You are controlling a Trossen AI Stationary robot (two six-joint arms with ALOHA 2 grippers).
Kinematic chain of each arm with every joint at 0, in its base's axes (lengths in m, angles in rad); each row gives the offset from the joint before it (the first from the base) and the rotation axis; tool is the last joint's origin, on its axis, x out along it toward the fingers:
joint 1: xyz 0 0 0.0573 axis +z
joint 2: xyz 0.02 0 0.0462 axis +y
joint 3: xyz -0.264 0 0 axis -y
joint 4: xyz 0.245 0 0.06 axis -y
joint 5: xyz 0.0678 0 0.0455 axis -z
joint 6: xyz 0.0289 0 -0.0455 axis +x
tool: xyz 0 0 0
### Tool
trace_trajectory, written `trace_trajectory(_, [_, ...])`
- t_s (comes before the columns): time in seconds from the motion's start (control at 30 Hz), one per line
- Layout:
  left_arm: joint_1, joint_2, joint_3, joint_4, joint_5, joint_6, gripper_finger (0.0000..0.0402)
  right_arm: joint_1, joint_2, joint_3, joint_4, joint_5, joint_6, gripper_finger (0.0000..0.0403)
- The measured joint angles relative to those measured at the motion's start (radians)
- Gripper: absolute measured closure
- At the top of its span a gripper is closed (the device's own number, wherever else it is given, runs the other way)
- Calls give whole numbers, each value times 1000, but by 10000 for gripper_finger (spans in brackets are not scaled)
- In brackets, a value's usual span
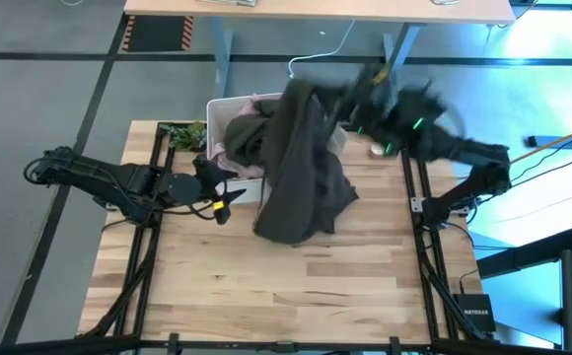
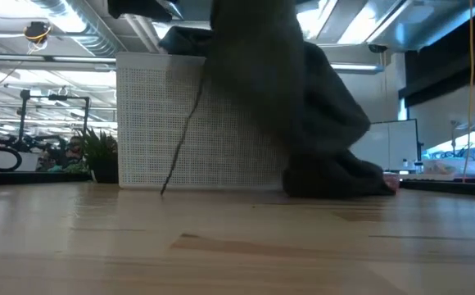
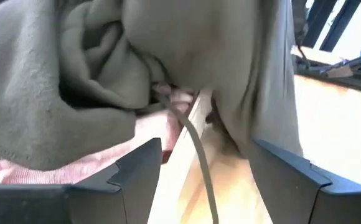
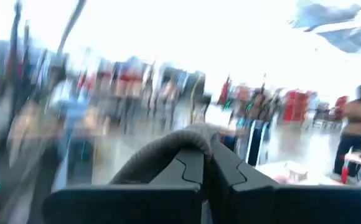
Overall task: Sort clothes
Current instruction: Put the brown jacket into the white laundry bin
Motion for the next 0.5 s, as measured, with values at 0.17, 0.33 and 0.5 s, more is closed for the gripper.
trace_trajectory(0.17, [0,0,0,15,0,22,169,-89,48,159,-45,-110,93,389])
trace_trajectory(0.33, [0,0,0,8,0,44,169,-105,116,130,-229,-102,106,387])
trace_trajectory(0.5, [0,0,0,10,0,40,169,-118,203,125,-388,-95,174,357])
